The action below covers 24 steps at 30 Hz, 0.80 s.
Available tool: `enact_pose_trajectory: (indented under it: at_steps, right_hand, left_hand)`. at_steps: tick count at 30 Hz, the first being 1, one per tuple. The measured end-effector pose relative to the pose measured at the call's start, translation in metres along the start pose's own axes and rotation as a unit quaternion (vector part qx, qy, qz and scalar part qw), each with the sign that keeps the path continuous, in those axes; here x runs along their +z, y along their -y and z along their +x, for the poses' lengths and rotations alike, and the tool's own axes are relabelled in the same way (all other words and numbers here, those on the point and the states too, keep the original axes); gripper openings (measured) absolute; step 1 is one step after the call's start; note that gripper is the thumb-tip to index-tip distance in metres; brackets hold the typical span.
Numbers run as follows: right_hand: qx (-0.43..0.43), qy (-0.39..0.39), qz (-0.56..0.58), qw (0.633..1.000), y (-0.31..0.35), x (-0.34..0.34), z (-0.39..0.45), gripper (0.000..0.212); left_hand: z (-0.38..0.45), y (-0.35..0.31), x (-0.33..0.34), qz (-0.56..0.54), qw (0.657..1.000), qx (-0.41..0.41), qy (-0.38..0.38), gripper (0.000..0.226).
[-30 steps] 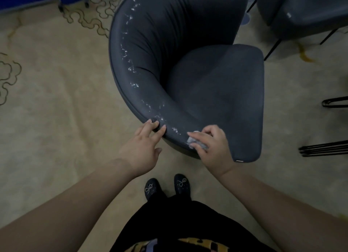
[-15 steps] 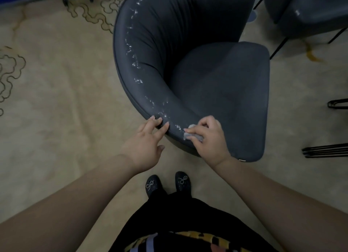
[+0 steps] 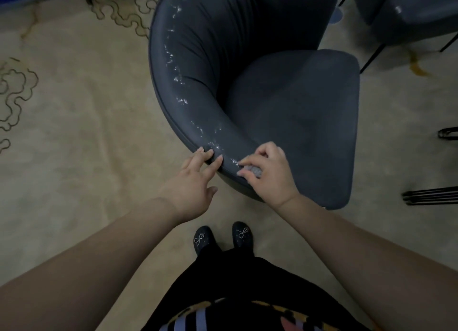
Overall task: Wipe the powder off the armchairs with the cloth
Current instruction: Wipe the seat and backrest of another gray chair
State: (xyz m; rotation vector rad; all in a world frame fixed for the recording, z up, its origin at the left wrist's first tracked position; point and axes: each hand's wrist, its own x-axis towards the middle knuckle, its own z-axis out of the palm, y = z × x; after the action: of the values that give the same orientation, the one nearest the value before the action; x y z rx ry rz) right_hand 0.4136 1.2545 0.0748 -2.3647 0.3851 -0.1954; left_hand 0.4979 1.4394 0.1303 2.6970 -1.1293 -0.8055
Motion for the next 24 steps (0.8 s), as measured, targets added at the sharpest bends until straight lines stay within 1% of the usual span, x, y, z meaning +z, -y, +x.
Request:
enact_pose_trajectory:
  at_steps: [2, 4, 6, 9, 11, 15, 19, 22, 24]
  right_hand:
    - [-0.004, 0.004, 0.000, 1.000, -0.005, -0.005, -0.004, 0.023]
    - [-0.010, -0.010, 0.000, 1.000, -0.014, -0.014, -0.016, 0.028]
    - [0.015, -0.021, 0.015, 1.000, -0.021, -0.022, -0.027, 0.035]
    - [0.028, -0.042, 0.028, 0.998, -0.018, -0.017, -0.026, 0.034]
    - [0.011, -0.028, 0.019, 0.999, -0.009, -0.005, -0.014, 0.035]
    - [-0.034, 0.033, 0.004, 0.999, 0.008, 0.008, 0.014, 0.036]
    - [-0.087, 0.039, -0.033, 0.995, -0.016, -0.008, -0.006, 0.031]
    - [-0.057, 0.014, -0.023, 0.998, -0.040, -0.022, -0.025, 0.033]
    - [-0.026, -0.006, -0.001, 1.000, -0.039, -0.022, -0.027, 0.030]
  left_hand:
    - [0.000, -0.001, -0.001, 0.001, 1.000, 0.001, 0.001, 0.067]
    - [0.000, 0.000, 0.000, -0.003, 1.000, 0.001, 0.001, 0.067]
    - [0.000, 0.001, 0.001, -0.011, 1.000, -0.001, -0.001, 0.067]
    - [0.000, 0.001, 0.003, -0.016, 1.000, -0.001, -0.003, 0.068]
    - [0.001, 0.001, 0.003, -0.017, 1.000, -0.002, -0.007, 0.067]
    - [0.004, 0.002, 0.003, -0.012, 1.000, -0.005, -0.007, 0.065]
    - [0.005, 0.005, 0.001, -0.021, 1.000, -0.002, -0.003, 0.065]
    - [0.004, 0.005, 0.000, -0.028, 1.000, 0.002, -0.001, 0.065]
    - [0.003, 0.005, 0.001, -0.030, 1.000, -0.002, -0.007, 0.065]
